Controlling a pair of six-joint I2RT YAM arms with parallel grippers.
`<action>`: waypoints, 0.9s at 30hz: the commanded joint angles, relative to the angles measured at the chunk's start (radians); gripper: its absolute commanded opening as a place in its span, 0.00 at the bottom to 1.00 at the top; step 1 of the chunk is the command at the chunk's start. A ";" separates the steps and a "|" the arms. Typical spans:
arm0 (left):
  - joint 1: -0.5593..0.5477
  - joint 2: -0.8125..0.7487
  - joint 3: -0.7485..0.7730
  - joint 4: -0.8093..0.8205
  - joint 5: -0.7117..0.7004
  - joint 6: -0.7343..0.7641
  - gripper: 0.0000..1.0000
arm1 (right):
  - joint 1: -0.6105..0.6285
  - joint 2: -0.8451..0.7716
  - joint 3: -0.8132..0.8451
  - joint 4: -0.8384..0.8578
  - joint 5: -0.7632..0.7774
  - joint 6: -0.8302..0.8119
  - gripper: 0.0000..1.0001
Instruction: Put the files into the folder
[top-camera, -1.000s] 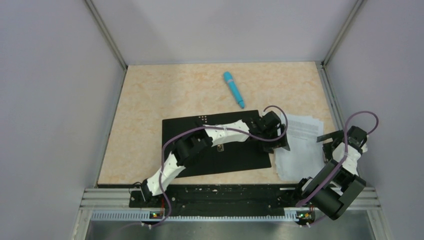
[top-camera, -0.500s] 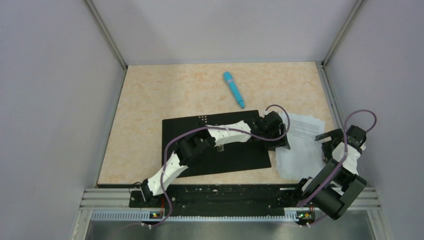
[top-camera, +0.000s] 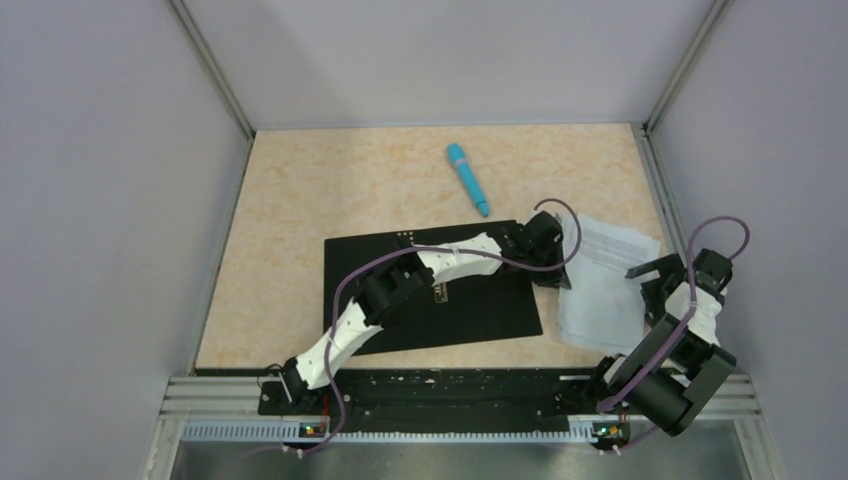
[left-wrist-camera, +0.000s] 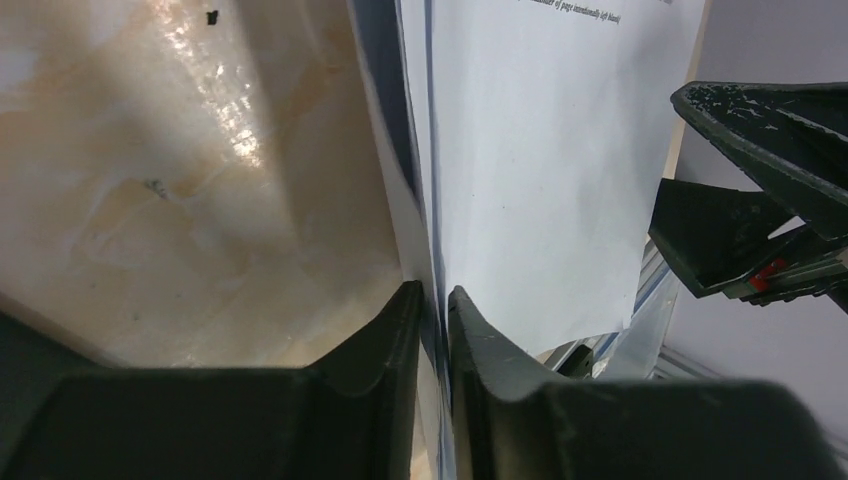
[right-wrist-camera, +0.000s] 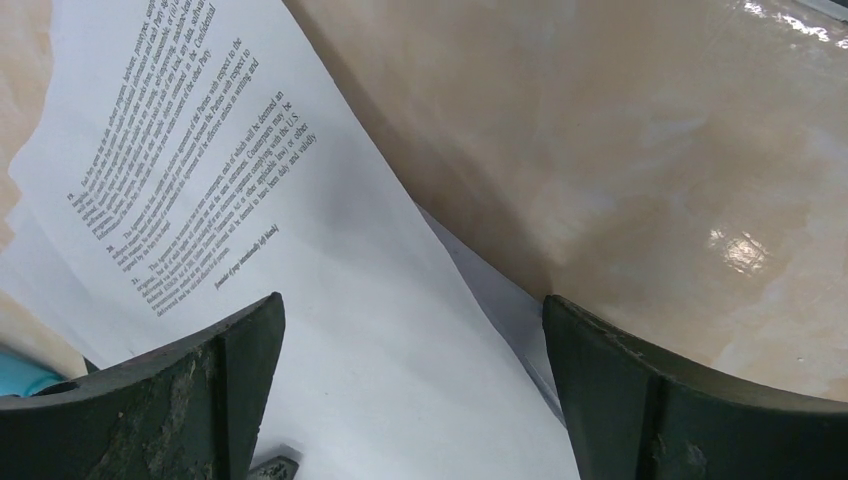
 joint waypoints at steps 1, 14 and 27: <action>0.001 0.012 0.070 0.039 0.047 0.063 0.17 | 0.015 0.026 0.014 -0.003 -0.038 -0.007 0.99; 0.051 -0.186 0.021 -0.098 -0.055 0.407 0.00 | 0.193 -0.009 0.135 -0.021 -0.043 0.003 0.99; 0.186 -0.575 -0.242 -0.122 0.008 0.729 0.00 | 0.364 -0.110 0.160 0.596 -0.428 0.132 0.99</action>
